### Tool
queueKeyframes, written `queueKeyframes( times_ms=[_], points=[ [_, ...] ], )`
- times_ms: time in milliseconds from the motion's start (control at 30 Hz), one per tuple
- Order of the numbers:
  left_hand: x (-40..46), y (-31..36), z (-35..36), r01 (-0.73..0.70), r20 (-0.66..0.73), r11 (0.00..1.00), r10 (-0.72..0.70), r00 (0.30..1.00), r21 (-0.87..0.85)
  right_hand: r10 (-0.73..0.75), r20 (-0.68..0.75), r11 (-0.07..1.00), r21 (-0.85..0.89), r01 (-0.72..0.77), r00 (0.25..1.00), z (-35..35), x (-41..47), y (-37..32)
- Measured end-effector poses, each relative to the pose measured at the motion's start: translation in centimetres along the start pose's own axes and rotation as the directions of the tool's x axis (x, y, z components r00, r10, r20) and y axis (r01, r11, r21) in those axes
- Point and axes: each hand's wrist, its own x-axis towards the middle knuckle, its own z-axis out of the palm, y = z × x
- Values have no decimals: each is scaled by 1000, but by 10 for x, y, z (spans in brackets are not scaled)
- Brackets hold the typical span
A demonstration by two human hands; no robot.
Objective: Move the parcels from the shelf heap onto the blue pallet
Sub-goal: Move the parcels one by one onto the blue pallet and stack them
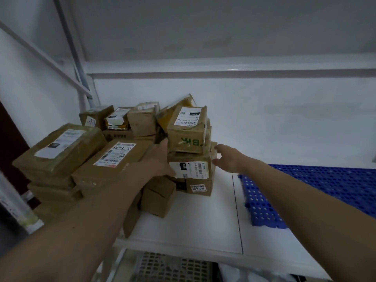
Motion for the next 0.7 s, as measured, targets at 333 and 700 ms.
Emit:
queueKeyframes(
  times_ms=[333,700],
  points=[
    [61,-33,-15,-85,53,964,101,993,-252,151,-125,977,173,-129,981,6,48,-33],
    [89,-48,-7,-120,103,885,184,977,-451,280,-196,936,274,-222,940,25,80,-48]
  ],
)
